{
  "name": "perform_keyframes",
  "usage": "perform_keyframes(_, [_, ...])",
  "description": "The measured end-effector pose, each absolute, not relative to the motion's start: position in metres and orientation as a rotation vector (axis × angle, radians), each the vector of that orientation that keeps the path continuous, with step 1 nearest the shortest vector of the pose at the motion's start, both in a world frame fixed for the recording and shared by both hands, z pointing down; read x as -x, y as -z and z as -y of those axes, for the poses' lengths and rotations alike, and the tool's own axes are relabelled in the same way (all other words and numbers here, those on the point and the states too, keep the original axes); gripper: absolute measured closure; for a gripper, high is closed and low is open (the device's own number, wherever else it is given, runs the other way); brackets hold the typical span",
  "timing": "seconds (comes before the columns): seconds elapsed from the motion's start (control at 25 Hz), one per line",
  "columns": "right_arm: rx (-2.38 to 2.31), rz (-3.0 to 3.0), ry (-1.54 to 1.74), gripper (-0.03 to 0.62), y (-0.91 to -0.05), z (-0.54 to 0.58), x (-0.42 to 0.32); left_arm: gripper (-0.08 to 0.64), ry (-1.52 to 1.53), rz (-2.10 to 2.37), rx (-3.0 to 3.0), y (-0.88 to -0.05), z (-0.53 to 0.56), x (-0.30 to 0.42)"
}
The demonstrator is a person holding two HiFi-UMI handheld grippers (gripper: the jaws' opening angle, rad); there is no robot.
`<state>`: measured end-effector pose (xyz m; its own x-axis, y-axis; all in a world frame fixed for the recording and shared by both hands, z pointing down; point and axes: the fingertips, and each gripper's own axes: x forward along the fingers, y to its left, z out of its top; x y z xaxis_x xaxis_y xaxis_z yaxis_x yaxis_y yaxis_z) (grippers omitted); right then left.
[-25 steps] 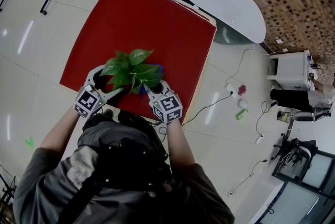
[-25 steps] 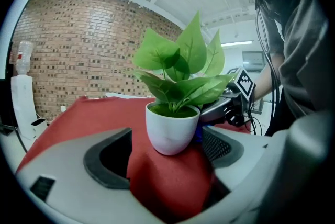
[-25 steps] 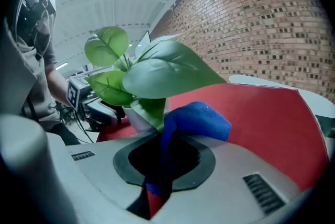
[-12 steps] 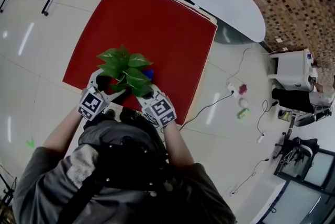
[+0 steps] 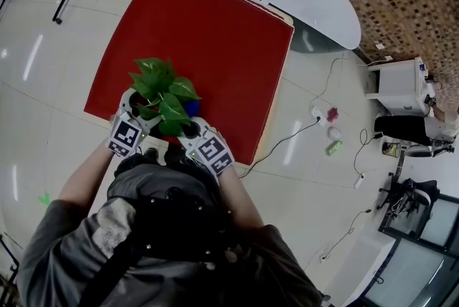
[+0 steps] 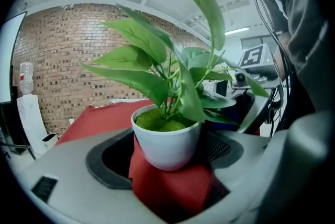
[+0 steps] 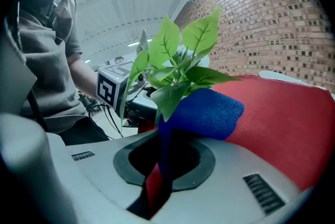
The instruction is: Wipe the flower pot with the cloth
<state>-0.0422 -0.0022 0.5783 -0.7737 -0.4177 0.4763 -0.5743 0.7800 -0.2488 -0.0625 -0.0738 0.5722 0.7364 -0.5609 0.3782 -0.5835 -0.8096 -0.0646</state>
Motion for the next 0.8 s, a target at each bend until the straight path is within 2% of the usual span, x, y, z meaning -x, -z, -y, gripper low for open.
perform_keyframes(0.4, [-1.029, 2.513, -0.461, 0.528, -0.57, 0.058, -0.028, 0.124, -0.543, 0.826, -2.901, -0.57, 0.076, 0.057])
perform_keyframes(0.8, [-0.798, 2.593, -0.434, 0.528, -0.579, 0.105, -0.019, 0.126, -0.549, 0.616, -2.949, -0.576, 0.069, 0.033])
